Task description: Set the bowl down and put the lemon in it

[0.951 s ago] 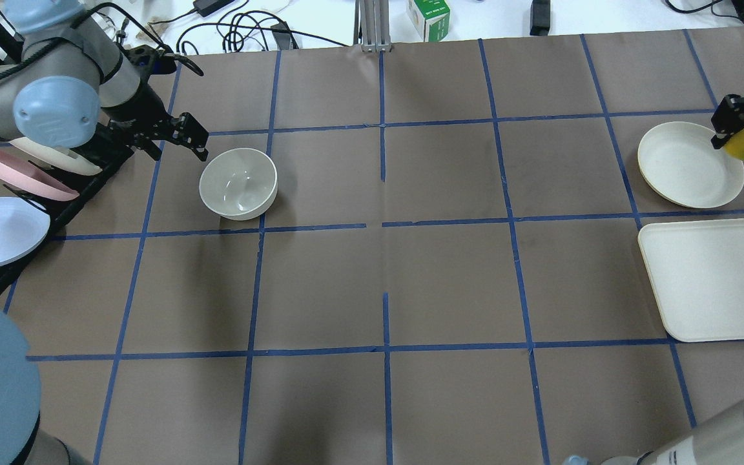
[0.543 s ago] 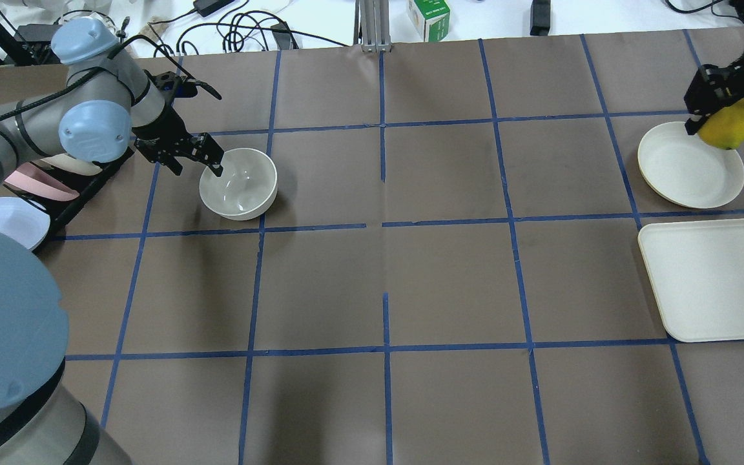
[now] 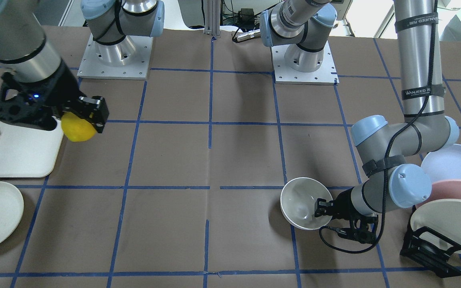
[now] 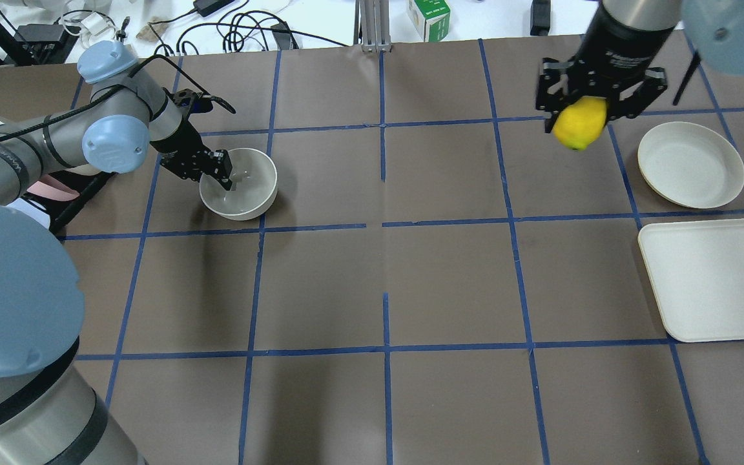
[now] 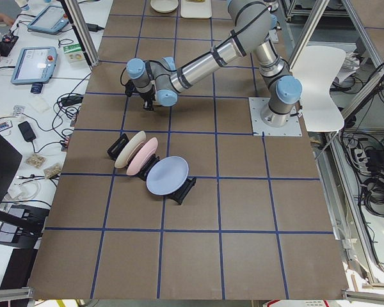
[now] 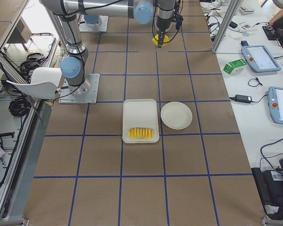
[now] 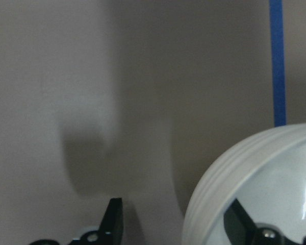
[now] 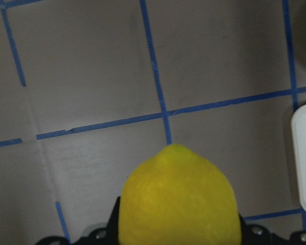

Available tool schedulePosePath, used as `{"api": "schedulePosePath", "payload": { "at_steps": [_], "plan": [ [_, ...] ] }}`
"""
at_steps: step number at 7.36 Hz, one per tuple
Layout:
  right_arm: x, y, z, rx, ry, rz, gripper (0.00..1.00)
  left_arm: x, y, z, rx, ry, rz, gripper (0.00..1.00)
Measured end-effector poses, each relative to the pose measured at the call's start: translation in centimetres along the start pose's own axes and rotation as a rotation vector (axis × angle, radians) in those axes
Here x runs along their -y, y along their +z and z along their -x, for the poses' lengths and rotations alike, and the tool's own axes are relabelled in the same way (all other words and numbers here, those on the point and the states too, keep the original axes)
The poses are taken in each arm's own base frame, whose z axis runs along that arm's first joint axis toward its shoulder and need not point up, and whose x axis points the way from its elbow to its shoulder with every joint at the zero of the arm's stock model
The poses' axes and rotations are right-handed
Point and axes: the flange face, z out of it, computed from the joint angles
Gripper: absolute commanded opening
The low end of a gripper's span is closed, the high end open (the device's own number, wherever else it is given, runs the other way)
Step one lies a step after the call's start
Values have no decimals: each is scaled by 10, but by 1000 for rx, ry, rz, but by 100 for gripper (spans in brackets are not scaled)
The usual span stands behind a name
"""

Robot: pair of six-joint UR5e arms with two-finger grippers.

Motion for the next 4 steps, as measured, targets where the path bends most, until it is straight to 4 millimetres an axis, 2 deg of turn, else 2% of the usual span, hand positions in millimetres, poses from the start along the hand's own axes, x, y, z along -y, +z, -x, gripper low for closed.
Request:
{"api": "schedulePosePath", "payload": {
  "at_steps": [1, 2, 4],
  "plan": [
    [-8, 5, 36, 12, 27, -16, 30, 2, -6, -2, 3, -5, -11, 0],
    [-13, 9, 57, 19, 52, -25, 31, 3, -14, -4, 7, -13, -24, 0],
    [-15, 10, 70, 22, 67, -31, 28, 2, -28, -17, 8, -35, -45, 0]
  ]
}}
